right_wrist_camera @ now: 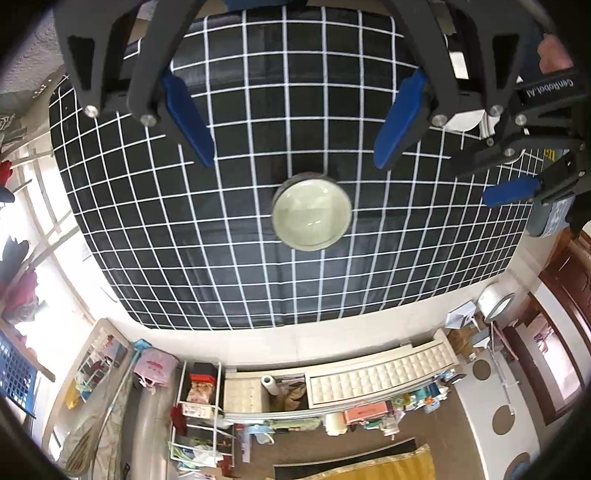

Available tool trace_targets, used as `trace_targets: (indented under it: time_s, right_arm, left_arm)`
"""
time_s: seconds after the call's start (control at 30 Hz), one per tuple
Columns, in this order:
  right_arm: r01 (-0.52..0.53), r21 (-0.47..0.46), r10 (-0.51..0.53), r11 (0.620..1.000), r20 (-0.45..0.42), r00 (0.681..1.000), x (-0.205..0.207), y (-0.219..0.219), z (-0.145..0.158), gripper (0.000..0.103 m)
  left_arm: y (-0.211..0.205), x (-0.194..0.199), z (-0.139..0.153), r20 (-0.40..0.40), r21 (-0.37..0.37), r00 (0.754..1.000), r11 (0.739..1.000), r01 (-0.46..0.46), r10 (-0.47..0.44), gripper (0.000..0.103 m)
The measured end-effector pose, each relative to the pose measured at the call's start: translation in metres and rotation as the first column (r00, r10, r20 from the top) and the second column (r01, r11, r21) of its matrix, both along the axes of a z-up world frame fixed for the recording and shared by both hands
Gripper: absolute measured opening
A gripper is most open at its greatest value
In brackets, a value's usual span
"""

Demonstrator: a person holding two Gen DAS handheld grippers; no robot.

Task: Organize plates and bowls
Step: 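Grasp the rim of the floral-patterned bowl with the left gripper, then lift the floral bowl and carry it toward the plate stack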

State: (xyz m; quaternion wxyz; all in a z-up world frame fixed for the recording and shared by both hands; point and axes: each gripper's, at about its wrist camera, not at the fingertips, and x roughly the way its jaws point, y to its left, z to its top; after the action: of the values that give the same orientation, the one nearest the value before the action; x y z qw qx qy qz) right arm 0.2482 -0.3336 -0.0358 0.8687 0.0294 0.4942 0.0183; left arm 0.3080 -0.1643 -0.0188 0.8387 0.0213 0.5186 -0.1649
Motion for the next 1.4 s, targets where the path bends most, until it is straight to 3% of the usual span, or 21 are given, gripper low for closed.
trace_targets:
  time_s: [0.43, 0.67, 0.9, 1.07, 1.17, 1.23, 1.4]
  right_arm:
    - [0.037, 0.023, -0.035, 0.999, -0.104, 0.994, 0.055, -0.026, -0.043, 0.091]
    - [0.054, 0.036, -0.047, 0.998, -0.160, 0.986, 0.079, -0.034, -0.073, 0.090]
    - [0.053, 0.060, -0.038, 0.997, -0.238, 0.970, 0.096, -0.028, -0.106, 0.063]
    - [0.050, 0.112, -0.016, 0.993, -0.285, 0.958, 0.102, -0.023, -0.128, 0.044]
    - [0.046, 0.136, -0.005, 0.990, -0.287, 0.958, 0.102, -0.020, -0.133, 0.037]
    - [0.041, 0.148, 0.003, 0.988, -0.282, 0.959, 0.102, -0.017, -0.131, 0.023]
    - [0.049, 0.129, -0.012, 0.990, -0.273, 0.962, 0.099, -0.010, -0.127, 0.016]
  left_arm:
    - [-0.032, 0.081, -0.061, -0.107, 0.058, 0.994, 0.998, -0.013, 0.019, 0.061]
    - [-0.045, 0.105, -0.099, -0.166, 0.099, 0.986, 0.995, 0.004, 0.012, 0.061]
    - [-0.046, 0.120, -0.127, -0.202, 0.113, 0.979, 0.993, 0.013, 0.010, 0.059]
    - [-0.046, 0.123, -0.144, -0.230, 0.123, 0.973, 0.992, 0.030, -0.001, 0.035]
    - [-0.045, 0.124, -0.150, -0.264, 0.076, 0.965, 0.997, 0.034, -0.013, 0.026]
    - [-0.047, 0.124, -0.151, -0.270, 0.058, 0.963, 0.998, 0.039, -0.022, 0.018]
    - [-0.055, 0.117, -0.151, -0.260, 0.073, 0.965, 0.996, 0.043, -0.022, 0.013]
